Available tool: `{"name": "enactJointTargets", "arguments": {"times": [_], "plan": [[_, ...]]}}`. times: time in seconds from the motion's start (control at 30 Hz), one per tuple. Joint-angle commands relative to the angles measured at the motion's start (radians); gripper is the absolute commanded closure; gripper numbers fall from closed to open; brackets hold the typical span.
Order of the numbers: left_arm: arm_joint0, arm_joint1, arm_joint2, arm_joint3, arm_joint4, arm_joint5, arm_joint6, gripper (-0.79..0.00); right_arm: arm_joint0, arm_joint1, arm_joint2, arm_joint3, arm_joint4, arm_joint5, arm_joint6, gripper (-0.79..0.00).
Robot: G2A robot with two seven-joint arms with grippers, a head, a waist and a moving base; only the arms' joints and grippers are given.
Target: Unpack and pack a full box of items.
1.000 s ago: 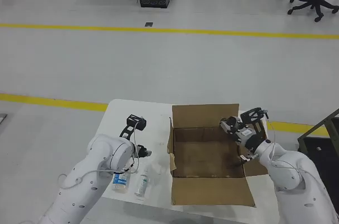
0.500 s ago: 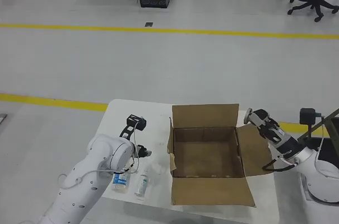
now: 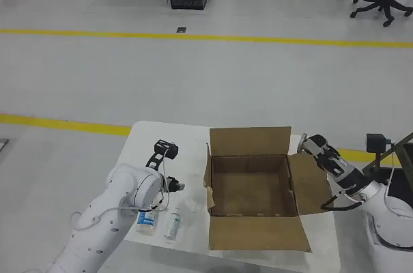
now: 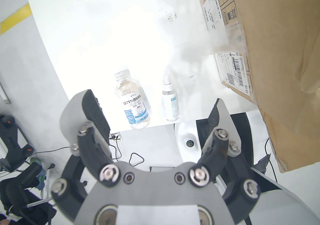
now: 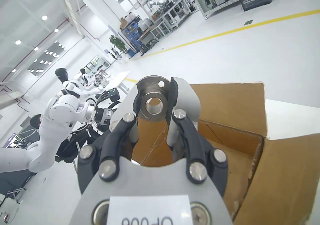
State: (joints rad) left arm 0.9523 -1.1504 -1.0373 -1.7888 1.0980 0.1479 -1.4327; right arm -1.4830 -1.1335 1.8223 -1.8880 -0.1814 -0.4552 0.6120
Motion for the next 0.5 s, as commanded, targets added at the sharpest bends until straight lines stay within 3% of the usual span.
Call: {"name": "enactJointTargets", "arguments": {"times": [0.0,0.47], "plan": [[0.000,0.000,0.000,0.000,0.000,0.000,0.000,-0.785,-0.005,0.001,0.012,-0.013,-0.037,0.011,-0.024,0.000],[0.000,0.000,0.000,0.000,0.000,0.000,0.000,-0.785,-0.061,0.016,0.173,0.015,-0.225,0.193,-0.104,0.000]]}}
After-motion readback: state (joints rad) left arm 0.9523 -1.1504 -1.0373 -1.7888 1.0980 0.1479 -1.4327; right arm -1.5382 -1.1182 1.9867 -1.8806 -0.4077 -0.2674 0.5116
